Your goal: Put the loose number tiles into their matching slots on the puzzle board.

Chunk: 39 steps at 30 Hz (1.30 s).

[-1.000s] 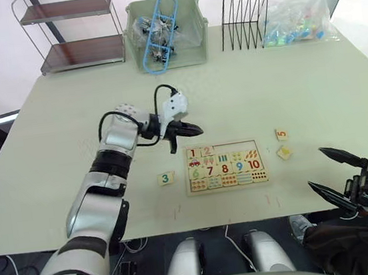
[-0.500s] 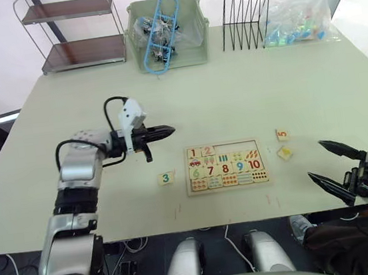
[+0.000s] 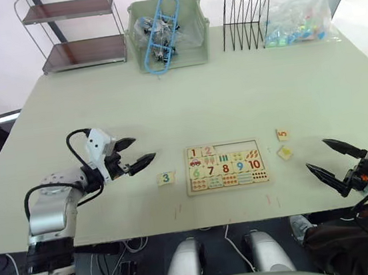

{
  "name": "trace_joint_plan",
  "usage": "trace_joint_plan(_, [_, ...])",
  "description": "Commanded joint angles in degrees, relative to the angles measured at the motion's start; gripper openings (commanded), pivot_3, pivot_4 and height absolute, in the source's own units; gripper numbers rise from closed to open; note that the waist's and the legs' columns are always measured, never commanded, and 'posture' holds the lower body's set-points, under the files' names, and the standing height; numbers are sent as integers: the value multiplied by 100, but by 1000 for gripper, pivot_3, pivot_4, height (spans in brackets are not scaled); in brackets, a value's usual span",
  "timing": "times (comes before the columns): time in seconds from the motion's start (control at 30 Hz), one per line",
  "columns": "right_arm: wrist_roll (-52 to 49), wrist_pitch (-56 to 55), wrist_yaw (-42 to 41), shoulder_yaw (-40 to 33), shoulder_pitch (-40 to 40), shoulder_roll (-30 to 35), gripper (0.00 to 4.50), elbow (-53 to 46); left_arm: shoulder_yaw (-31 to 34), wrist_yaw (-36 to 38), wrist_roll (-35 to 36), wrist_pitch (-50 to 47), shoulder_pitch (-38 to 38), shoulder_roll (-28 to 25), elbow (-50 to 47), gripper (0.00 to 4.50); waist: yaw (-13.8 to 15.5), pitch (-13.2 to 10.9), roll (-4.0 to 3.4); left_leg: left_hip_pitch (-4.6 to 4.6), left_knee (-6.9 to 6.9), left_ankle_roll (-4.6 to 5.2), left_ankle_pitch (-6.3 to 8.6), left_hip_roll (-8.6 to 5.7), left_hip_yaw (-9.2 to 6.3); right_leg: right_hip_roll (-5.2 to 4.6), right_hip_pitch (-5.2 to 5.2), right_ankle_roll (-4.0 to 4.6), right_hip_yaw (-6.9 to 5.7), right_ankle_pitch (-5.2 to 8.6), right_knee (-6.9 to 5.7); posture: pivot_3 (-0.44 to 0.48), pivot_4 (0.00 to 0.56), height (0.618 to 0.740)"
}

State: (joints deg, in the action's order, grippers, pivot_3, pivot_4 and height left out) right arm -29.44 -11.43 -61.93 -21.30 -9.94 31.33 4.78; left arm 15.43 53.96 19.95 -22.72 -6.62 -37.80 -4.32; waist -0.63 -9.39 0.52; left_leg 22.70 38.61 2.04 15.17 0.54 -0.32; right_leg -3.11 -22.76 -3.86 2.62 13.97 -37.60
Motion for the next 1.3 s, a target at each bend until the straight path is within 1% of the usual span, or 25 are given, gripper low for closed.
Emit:
trace_joint_plan(0.03, [36, -42, 167, -149, -127, 43, 4500, -156, 511, -48, 329, -3, 450, -111, -553, 4456, -2, 0, 0, -1, -3, 0, 0, 0, 3, -3, 0, 0, 1, 0, 2, 0, 150, 740])
trace_joint_plan(0.17, [-9, -47, 206, -171, -183, 85, 4500, -168, 857, -66, 669, -65, 939, -112, -835, 4456, 1, 0, 0, -4, -4, 0, 0, 3, 2, -6, 1, 7, -2, 4, 0, 0, 150, 740])
trace_joint_plan(0.27, [-42, 77, 275, -171, -249, 102, 4500, -180, 1162, -115, 785, 99, 1652, 46, -1192, 4456, -11, 0, 0, -6, -5, 0, 0, 2, 6, -10, 2, 19, -2, 11, 4, 0, 150, 740])
trace_joint_plan(0.43, [-14, 129, 518, -101, -272, -29, 4500, -277, 1414, -152, 956, 301, 2250, 224, -1418, 4456, -7, 1, 1, -7, -13, 0, 0, 3, 8, -14, 1, 23, -3, 13, 9, 0, 150, 740])
trace_joint_plan(0.5, [5, 142, 576, -97, -283, -28, 4500, -286, 1477, -240, 991, 347, 2411, 285, -1478, 4456, 0, 1, 1, -8, -13, 0, 0, 3, 9, -15, 2, 27, -2, 15, 9, 0, 150, 740])
trace_joint_plan(0.67, [-74, 213, 644, -194, -409, -35, 4500, -280, 1671, -713, 1038, 377, 2847, 628, -1739, 4456, 1, 2, 3, -8, -13, 0, 0, 3, 10, -16, 3, 27, -2, 15, 13, 0, 150, 740])
trace_joint_plan(0.77, [-140, 131, 629, -174, -507, -145, 4500, -324, 1622, -909, 1047, 409, 3032, 825, -1955, 4456, -1, 3, 4, -7, -13, 0, 1, 3, 10, -13, 3, 28, -3, 16, 17, 0, 150, 740])
trace_joint_plan(0.93, [-35, 10, 828, -81, -685, -433, 4500, -469, 1489, -1067, 970, 557, 3207, 1051, -1986, 4456, -1, 4, 6, -7, -14, 0, 1, 4, 11, -10, 3, 28, -2, 17, 21, 0, 150, 740])
trace_joint_plan(1.07, [27, -60, 1058, -70, -751, -634, 4500, -534, 1451, -1044, 1012, 691, 3209, 1106, -1824, 4456, -5, 5, 7, -7, -14, 0, 1, 4, 14, -9, 3, 29, 0, 17, 23, 0, 150, 740])
trace_joint_plan(1.17, [23, -76, 1049, -27, -760, -660, 4500, -543, 1293, -1043, 997, 736, 3268, 1158, -1930, 4456, -4, 5, 7, -7, -14, 0, 1, 5, 15, -7, 3, 29, 0, 18, 25, 0, 150, 740])
trace_joint_plan(1.3, [-6, -54, 1043, -30, -786, -655, 4500, -619, 1198, -1036, 933, 897, 3256, 1163, -1834, 4456, -2, 5, 7, -7, -14, 0, 1, 5, 16, -7, 3, 29, 1, 18, 28, 0, 150, 740])
